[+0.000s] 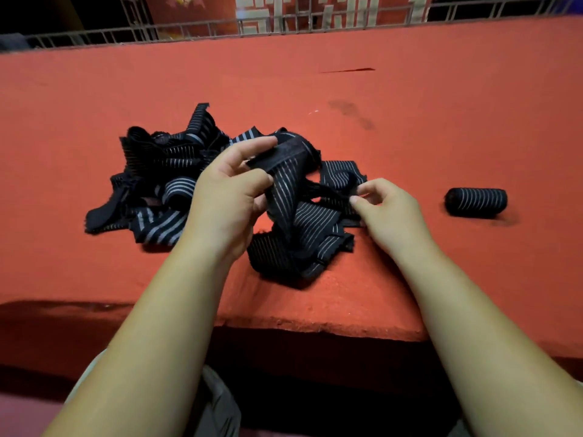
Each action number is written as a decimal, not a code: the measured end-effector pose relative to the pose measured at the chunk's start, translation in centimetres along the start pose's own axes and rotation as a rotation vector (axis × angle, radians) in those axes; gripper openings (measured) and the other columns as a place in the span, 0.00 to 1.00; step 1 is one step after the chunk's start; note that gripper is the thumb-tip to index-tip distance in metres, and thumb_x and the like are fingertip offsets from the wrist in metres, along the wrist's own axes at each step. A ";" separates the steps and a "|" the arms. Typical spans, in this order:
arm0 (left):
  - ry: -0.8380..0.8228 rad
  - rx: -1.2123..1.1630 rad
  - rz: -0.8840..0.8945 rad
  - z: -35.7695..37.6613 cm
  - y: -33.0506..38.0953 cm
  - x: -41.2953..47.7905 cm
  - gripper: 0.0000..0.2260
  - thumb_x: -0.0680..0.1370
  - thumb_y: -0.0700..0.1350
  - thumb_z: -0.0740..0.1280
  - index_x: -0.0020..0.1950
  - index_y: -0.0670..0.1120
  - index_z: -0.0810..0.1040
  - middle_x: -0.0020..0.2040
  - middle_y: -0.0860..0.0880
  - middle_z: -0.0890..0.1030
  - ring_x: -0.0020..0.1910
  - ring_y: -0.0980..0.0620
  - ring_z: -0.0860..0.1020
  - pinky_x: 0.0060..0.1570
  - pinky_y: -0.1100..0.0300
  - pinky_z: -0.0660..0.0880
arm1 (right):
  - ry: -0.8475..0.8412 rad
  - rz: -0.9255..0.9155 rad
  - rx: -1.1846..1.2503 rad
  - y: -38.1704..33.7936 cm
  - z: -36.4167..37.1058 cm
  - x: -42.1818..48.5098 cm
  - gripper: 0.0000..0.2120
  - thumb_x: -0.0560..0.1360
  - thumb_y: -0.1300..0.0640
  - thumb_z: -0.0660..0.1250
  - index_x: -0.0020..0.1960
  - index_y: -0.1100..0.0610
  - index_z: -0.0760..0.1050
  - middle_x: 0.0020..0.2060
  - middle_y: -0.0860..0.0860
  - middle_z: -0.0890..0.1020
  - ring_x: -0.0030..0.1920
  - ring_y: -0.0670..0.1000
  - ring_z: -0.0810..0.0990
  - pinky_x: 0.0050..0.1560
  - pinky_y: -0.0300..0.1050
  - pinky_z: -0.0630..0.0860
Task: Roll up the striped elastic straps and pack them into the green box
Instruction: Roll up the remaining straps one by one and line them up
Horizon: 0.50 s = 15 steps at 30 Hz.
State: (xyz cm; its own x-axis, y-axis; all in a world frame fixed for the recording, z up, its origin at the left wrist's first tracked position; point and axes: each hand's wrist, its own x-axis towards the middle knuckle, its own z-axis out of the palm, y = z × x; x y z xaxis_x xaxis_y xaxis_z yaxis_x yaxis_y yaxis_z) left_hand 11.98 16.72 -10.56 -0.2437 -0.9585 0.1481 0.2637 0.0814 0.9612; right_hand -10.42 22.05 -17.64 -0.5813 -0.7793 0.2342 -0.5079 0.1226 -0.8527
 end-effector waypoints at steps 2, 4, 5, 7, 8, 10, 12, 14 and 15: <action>-0.034 -0.067 0.012 -0.1 1.3 -0.9 0.21 0.79 0.25 0.62 0.63 0.43 0.85 0.50 0.44 0.85 0.46 0.46 0.85 0.38 0.59 0.81 | 0.019 -0.052 0.000 -1.0 -0.3 -0.7 0.08 0.79 0.57 0.71 0.56 0.48 0.81 0.46 0.45 0.85 0.43 0.44 0.81 0.53 0.47 0.81; -0.058 -0.124 0.011 -0.2 2.3 -1.8 0.19 0.80 0.26 0.64 0.65 0.43 0.84 0.52 0.43 0.86 0.47 0.47 0.85 0.40 0.60 0.81 | -0.084 -0.118 0.124 -3.0 -0.9 -1.9 0.14 0.77 0.61 0.69 0.60 0.47 0.81 0.52 0.46 0.85 0.46 0.41 0.82 0.52 0.42 0.82; -0.063 -0.142 0.003 -0.2 2.7 -2.2 0.19 0.81 0.28 0.65 0.65 0.44 0.84 0.54 0.43 0.86 0.48 0.47 0.85 0.43 0.60 0.82 | -0.177 -0.151 0.222 -4.1 -1.3 -2.6 0.18 0.77 0.61 0.68 0.63 0.46 0.81 0.56 0.45 0.86 0.50 0.41 0.84 0.53 0.42 0.83; -0.075 -0.178 -0.014 0.0 3.4 -3.0 0.18 0.82 0.30 0.66 0.66 0.45 0.84 0.57 0.42 0.87 0.51 0.49 0.86 0.48 0.60 0.83 | -0.367 -0.194 0.425 -6.5 -2.2 -4.2 0.22 0.79 0.61 0.68 0.71 0.48 0.78 0.63 0.44 0.85 0.58 0.40 0.83 0.52 0.35 0.80; -0.094 -0.206 -0.022 0.2 3.7 -3.4 0.17 0.82 0.30 0.66 0.67 0.45 0.83 0.59 0.42 0.88 0.52 0.49 0.86 0.51 0.59 0.85 | -0.432 -0.203 0.516 -7.5 -2.6 -4.9 0.21 0.82 0.61 0.68 0.74 0.49 0.76 0.65 0.44 0.84 0.59 0.38 0.82 0.52 0.31 0.77; -0.129 -0.248 -0.039 0.4 4.0 -4.1 0.17 0.82 0.30 0.66 0.67 0.44 0.83 0.62 0.40 0.87 0.54 0.47 0.87 0.53 0.58 0.85 | -0.474 -0.245 0.599 -8.7 -3.2 -5.9 0.20 0.85 0.58 0.67 0.76 0.52 0.73 0.67 0.45 0.83 0.64 0.38 0.81 0.57 0.31 0.77; -0.138 -0.251 -0.040 0.5 4.0 -4.5 0.16 0.82 0.30 0.67 0.67 0.43 0.83 0.62 0.39 0.86 0.55 0.46 0.87 0.51 0.58 0.85 | -0.415 -0.297 0.589 -9.1 -3.5 -6.4 0.18 0.84 0.56 0.69 0.74 0.52 0.76 0.65 0.47 0.85 0.65 0.44 0.83 0.60 0.39 0.79; -0.132 -0.231 -0.028 0.5 3.7 -4.6 0.16 0.82 0.30 0.68 0.68 0.42 0.82 0.59 0.42 0.88 0.55 0.46 0.86 0.49 0.58 0.85 | -0.294 -0.315 0.541 -9.4 -4.0 -6.6 0.10 0.83 0.58 0.72 0.63 0.57 0.82 0.54 0.47 0.88 0.53 0.44 0.85 0.55 0.39 0.80; -0.126 -0.216 -0.019 0.6 3.4 -4.7 0.16 0.82 0.31 0.68 0.68 0.42 0.82 0.56 0.45 0.88 0.56 0.47 0.86 0.49 0.58 0.84 | -0.245 -0.313 0.524 -9.6 -4.5 -6.7 0.06 0.82 0.59 0.73 0.58 0.59 0.83 0.47 0.46 0.88 0.46 0.43 0.84 0.49 0.38 0.80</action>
State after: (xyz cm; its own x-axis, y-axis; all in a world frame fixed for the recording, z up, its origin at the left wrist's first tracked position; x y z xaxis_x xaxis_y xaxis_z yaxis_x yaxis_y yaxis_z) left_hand 13.51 21.63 -7.81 -0.3612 -0.9166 0.1711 0.4482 -0.0098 0.8939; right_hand -4.49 28.87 -8.91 -0.2632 -0.8543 0.4481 -0.2171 -0.4001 -0.8904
